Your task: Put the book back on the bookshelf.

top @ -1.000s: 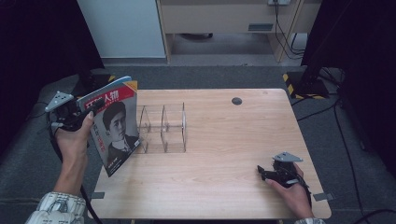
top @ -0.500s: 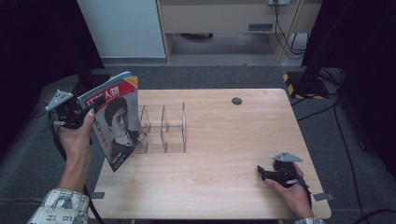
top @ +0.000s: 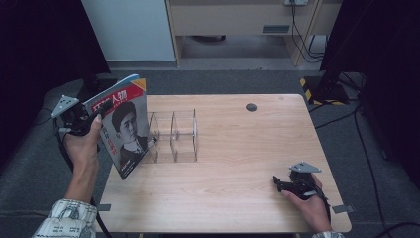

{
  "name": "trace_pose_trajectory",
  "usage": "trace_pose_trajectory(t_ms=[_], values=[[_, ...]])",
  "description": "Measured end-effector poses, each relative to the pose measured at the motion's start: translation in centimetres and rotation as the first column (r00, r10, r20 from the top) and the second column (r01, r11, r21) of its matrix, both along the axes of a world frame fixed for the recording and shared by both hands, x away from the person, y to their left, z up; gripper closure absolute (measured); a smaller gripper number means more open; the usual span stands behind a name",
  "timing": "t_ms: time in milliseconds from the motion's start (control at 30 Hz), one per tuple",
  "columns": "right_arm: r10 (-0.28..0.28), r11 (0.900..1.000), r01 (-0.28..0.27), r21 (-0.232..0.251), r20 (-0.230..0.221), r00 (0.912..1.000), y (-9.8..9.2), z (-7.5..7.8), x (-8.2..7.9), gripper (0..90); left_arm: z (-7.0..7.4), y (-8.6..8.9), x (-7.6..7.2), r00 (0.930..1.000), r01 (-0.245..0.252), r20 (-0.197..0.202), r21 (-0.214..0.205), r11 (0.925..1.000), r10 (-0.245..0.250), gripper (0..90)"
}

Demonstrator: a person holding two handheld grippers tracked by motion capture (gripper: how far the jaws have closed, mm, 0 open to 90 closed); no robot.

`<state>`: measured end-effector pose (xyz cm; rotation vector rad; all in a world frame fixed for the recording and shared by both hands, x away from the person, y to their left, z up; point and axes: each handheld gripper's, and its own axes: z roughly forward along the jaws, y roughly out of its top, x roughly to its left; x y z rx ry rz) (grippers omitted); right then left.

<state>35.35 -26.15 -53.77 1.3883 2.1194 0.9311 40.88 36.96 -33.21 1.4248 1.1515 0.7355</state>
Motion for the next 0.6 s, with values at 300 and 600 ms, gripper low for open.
trace_pose_trajectory(t_ms=[300, 600], values=[[-0.002, 1.0000, 0.002, -0.001, 0.000, 1.0000, 0.00, 0.00, -0.01, 19.5, -0.21, 0.25, 0.17, 0.9999, -0.007, 0.008, 0.008, 0.9999, 0.007, 86.4], [-0.003, 1.0000, 0.003, -0.001, 0.000, 1.0000, 0.03, 0.01, -0.04, 19.7, -0.16, 0.44, 0.21, 0.9997, -0.013, 0.022, -0.007, 0.9999, 0.013, 86.3]])
